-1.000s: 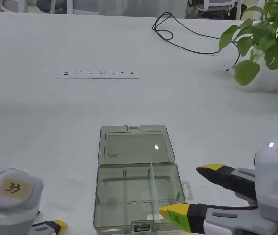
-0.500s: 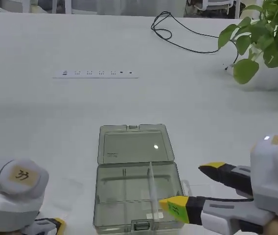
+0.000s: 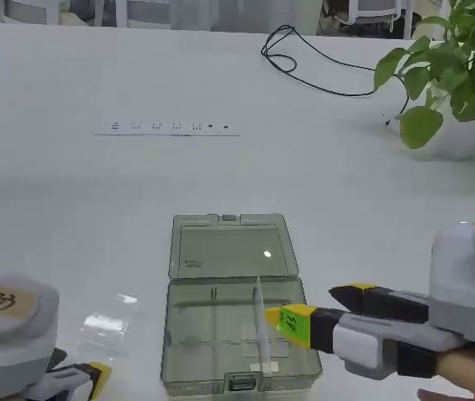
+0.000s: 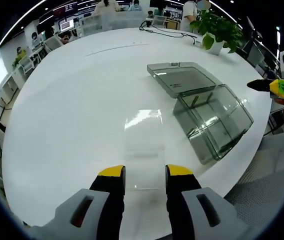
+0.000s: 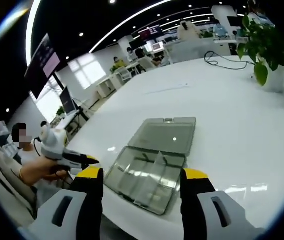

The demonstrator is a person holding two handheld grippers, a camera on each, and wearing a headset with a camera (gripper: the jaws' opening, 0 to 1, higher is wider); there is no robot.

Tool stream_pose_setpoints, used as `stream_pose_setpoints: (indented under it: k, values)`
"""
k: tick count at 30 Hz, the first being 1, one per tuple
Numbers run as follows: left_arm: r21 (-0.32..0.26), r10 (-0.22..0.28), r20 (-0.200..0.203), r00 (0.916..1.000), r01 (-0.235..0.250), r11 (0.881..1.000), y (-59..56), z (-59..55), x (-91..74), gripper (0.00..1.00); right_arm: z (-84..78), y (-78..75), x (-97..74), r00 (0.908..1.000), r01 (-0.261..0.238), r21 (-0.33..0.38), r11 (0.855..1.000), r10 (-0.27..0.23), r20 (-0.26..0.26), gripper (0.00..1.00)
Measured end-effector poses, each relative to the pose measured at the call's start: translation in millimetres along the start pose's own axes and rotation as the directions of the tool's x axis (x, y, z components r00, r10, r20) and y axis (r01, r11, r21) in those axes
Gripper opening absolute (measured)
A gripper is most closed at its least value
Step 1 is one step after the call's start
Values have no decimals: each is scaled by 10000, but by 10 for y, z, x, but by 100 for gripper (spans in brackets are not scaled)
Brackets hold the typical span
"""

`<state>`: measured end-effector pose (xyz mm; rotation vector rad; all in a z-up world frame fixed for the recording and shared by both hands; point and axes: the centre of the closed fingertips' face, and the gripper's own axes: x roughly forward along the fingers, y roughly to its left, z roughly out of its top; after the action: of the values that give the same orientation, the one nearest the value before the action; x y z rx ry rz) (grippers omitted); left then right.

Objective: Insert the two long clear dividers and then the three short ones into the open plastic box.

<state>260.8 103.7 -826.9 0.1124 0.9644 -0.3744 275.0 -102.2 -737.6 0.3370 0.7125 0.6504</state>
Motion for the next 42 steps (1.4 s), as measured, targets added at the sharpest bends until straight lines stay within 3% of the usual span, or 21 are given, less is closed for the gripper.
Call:
stream_pose_setpoints:
  k: [5, 11, 16, 21, 25, 31, 37, 42]
  values:
    - [-319, -26, 695, 9976, 48, 9995, -77, 102, -149, 30, 37, 160, 99, 9996, -276, 74, 9996, 275, 107, 57]
    - [-947, -331, 1766, 9837, 504, 9942, -218, 223, -297, 30, 55, 419, 264, 9961, -848, 545, 9949, 834, 276, 52]
    - [-1400, -673, 2182, 9736, 995, 9851, -337, 271, -389, 30, 38, 604, 379, 9916, -1278, 736, 9891, 1261, 270, 48]
    - [-1838, -1299, 2837, 9501, 1868, 9650, -490, 351, -463, 30, -8, 755, 467, 9874, -1585, 828, 9839, 1579, 141, 42]
    - [-1907, -1476, 3106, 9390, 2137, 9581, -554, 372, -502, 30, -31, 848, 526, 9842, -1771, 875, 9803, 1769, 106, 37]
    - [-1925, -1976, 3822, 9027, 2869, 9384, -682, 455, -559, 30, -82, 953, 600, 9794, -2009, 879, 9757, 2018, -13, 31]
    - [-1779, -2251, 4308, 8739, 3267, 9282, -777, 513, -607, 30, -82, 987, 644, 9786, -2051, 848, 9751, 2055, 38, 26]
    - [-1591, -2348, 4504, 8614, 3362, 9283, -838, 556, -653, 30, -97, 997, 675, 9783, -2058, 891, 9745, 2070, -44, 20]
